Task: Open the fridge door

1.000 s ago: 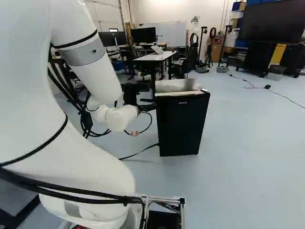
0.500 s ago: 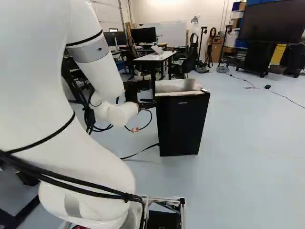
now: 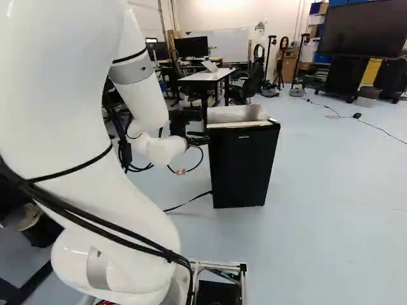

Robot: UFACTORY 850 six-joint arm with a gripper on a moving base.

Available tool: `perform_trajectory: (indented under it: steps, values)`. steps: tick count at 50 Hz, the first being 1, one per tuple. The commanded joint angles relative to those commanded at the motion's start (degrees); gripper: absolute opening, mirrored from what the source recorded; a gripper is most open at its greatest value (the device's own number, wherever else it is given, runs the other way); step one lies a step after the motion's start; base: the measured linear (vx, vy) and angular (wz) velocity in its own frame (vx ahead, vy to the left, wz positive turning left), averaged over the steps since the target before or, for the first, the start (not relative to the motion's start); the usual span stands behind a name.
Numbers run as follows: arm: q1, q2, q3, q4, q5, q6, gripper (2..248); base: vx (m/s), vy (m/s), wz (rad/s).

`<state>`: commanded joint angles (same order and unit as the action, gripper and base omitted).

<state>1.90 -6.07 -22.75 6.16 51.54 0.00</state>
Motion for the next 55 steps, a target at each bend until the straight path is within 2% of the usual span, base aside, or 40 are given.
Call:
perform_trajectory:
  steps: [27,55]
  values:
    - [1.09,-6.00,-2.33,4.21,4.56,0.00,247,0.000,0.000,0.000]
    - [3.29,-11.48,-4.11,10.55,9.12,0.00,247,0.000,0.000,0.000]
